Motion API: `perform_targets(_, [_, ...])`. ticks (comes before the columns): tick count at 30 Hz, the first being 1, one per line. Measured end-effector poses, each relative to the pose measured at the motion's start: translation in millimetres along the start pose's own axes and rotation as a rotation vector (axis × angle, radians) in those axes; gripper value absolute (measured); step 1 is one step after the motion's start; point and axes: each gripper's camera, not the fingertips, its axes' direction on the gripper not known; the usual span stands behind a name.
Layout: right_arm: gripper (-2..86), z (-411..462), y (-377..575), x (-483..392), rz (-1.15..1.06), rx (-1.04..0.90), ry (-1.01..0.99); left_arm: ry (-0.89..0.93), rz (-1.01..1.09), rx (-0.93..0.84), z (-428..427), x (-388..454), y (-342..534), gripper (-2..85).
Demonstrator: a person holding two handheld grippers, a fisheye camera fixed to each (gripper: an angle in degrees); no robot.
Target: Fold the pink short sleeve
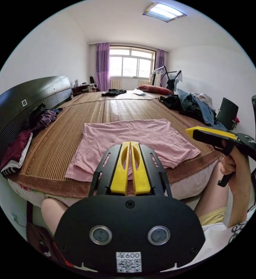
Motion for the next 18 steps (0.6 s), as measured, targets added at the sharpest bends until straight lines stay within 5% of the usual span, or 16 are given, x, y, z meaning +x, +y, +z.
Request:
perform_targets(6, [-0.9,35.3,-26.6,-6.4,0.002,-0.029,0.016,0.121,0.027,-0.070,42.5,-4.6,-10.4,0.2])
perform_targets(15, [-0.9,133.2,-45.9,15.3,0.023,-0.138,0.046,0.066,0.065,-0.304,116.4,-9.8,20.0,0.4])
perform_targets(18, [-0.9,171.7,-43.6,27.3,0.032,-0.193,0.045,0.078,0.079,-0.260,107.0,-15.8,38.8,0.4])
